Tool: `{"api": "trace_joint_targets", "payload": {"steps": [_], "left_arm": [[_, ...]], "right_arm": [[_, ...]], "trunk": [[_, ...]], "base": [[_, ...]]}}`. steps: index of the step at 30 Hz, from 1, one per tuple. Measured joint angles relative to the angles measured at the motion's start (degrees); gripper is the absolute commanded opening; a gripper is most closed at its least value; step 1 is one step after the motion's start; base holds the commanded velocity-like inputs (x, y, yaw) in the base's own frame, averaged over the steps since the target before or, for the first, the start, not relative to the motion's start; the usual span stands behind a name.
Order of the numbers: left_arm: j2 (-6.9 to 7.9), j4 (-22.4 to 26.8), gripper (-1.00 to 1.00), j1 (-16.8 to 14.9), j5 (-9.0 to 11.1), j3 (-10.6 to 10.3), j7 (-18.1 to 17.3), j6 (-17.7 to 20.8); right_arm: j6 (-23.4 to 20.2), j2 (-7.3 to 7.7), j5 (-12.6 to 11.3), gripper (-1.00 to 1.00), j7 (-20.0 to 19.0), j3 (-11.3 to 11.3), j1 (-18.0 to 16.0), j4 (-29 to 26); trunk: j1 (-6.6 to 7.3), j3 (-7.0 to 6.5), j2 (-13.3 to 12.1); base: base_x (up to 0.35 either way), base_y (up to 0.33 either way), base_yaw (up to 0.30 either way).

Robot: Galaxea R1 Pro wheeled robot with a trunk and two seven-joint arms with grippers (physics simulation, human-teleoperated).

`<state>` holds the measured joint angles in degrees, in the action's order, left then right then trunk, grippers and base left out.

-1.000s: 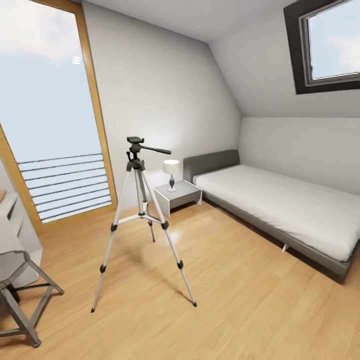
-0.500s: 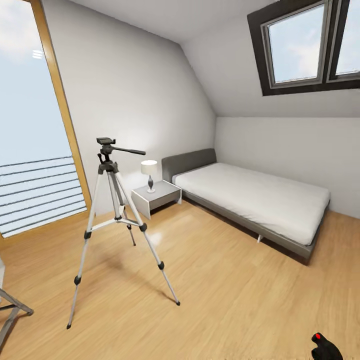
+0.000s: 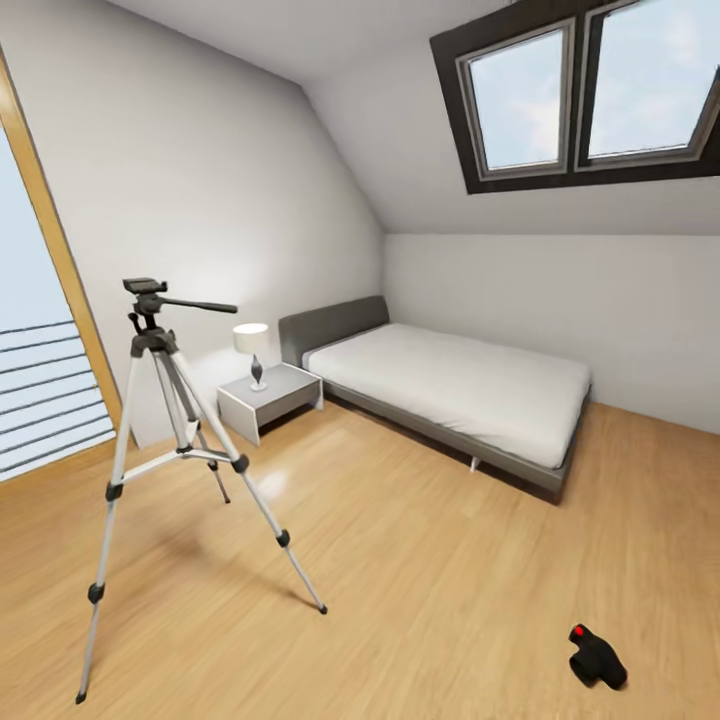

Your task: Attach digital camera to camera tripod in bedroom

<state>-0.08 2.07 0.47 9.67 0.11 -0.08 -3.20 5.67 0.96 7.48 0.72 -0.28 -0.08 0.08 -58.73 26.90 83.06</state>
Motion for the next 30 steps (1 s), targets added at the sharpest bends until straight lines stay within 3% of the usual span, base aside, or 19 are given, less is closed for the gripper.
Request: {"api": "trace_joint_targets", "payload": {"steps": [30], "left_arm": [[-0.3, 0.64, 1.0, 0.01, 0.26, 0.1, 0.04, -0.25]], "right_arm": [[0.24, 0.18, -0.03, 1.0, -0.03, -0.87, 0.0, 0.0]], "trunk": [[0.0, 0.0, 0.0]], "base": [[0.0, 0.0, -0.296]]}}
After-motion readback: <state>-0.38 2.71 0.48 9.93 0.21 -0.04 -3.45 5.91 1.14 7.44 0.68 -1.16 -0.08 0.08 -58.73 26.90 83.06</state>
